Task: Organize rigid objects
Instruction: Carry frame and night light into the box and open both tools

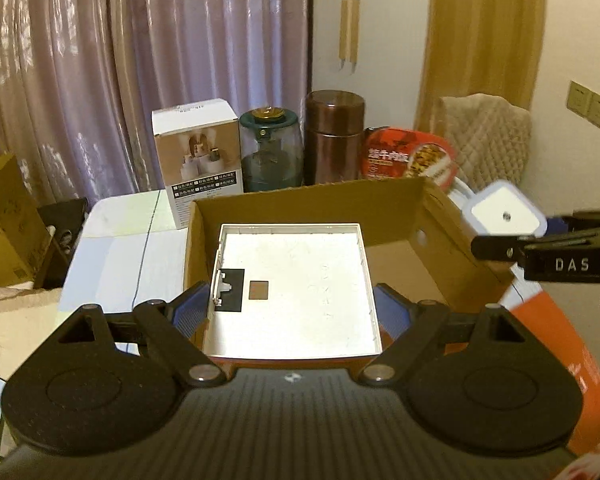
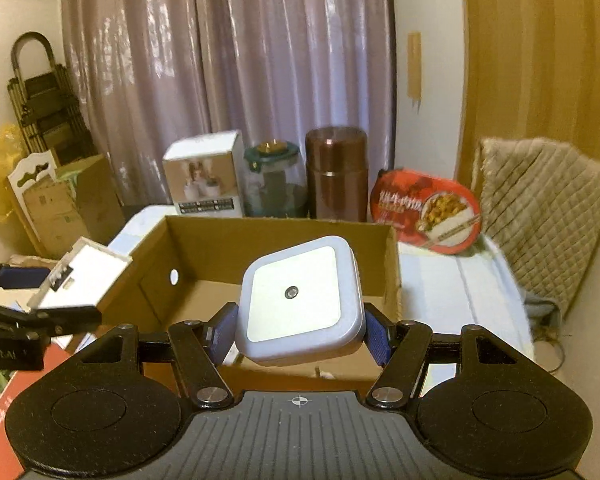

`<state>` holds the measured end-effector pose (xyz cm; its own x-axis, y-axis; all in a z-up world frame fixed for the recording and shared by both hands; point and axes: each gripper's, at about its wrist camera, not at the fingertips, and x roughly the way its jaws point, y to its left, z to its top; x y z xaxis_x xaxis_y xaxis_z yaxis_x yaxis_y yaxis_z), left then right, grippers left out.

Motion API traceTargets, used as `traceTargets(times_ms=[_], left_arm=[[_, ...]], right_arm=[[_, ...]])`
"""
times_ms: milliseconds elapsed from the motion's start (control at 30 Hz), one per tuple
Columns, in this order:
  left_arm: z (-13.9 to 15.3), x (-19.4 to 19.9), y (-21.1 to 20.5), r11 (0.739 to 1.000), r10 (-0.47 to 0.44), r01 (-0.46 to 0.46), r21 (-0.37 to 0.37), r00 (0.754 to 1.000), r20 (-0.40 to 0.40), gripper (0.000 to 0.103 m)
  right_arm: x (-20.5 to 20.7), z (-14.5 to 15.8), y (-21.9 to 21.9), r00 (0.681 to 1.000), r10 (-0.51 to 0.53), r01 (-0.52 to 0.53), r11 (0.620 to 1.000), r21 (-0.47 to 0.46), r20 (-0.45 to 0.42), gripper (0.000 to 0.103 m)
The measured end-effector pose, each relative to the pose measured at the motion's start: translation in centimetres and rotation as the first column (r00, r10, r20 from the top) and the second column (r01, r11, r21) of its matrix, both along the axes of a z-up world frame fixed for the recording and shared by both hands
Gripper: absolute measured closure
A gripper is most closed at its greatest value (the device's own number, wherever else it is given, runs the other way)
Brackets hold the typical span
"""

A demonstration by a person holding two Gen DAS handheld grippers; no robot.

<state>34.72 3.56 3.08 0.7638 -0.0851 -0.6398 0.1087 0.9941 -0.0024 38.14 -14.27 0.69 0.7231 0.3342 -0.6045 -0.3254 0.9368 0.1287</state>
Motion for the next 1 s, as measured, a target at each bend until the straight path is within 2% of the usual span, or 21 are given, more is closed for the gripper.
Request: traceTargets(times_ms=[133, 400, 600, 1000], left_arm=[[-1.3, 3.0, 0.4, 1.000, 0.008, -0.008, 0.001, 0.999, -0.044, 0.018], [-4.7, 5.3, 0.8, 1.000, 0.004, -0.003, 0.009, 0.994, -0.107, 0.018], [-6.4, 6.2, 0.9, 1.000, 0.002, 0.000, 0.015, 0.991, -0.135, 0.018], [-8.1, 7.2, 0.4, 0.999, -0.010, 0.015, 0.029, 0.985, -0.173, 0.018]], right_arm=[[3.1, -1.6, 0.2, 0.998, -0.012, 0.011, 1.000, -0.008, -0.068, 0.041], [5.1, -5.1, 1.0, 0.989, -0.003, -0.002, 0.999, -0.033, -0.147, 0.041], [5.8, -6.5, 1.3, 0.987, -0.002, -0.007, 0.999, -0.053, -0.162, 0.041], [6.1, -7.1, 1.4, 0.986, -0.006, -0.005, 0.998, -0.064, -0.168, 0.041]])
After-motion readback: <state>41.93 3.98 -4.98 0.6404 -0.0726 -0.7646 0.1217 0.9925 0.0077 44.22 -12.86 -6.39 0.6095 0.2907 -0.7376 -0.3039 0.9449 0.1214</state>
